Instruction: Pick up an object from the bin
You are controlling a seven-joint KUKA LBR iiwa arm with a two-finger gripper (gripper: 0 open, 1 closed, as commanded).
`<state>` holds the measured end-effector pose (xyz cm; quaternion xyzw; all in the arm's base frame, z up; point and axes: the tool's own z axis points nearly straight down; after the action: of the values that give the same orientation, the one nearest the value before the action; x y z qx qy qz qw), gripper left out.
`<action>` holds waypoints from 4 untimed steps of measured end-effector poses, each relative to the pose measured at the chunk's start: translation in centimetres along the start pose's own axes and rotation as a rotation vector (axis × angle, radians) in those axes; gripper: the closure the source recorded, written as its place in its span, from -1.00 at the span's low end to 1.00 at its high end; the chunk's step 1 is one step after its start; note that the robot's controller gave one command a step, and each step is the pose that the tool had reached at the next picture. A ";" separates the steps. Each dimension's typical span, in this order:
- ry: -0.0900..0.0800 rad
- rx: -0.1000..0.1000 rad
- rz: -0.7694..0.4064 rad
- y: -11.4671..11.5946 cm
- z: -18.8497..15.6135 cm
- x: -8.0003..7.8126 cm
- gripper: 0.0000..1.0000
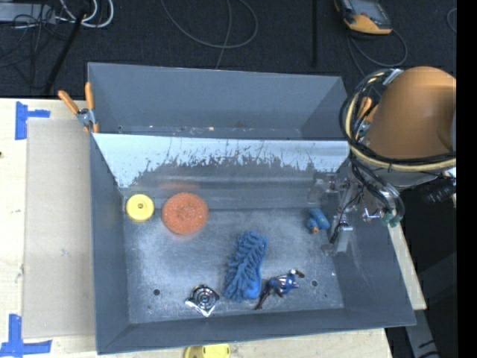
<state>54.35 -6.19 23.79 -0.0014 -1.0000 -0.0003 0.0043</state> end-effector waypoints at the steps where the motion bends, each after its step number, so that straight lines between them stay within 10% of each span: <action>1: -0.004 0.000 0.000 0.0 -0.3 0.0 -1.00; 3: -0.013 0.004 -0.369 4.8 5.6 1.2 -1.00; 4: -0.008 -0.003 -0.254 6.3 10.3 2.4 -1.00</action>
Offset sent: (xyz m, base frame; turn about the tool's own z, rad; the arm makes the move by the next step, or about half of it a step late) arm 0.0185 0.0029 -0.0192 -0.5121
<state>51.92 0.12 13.54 0.1252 -0.9921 -0.0026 0.0002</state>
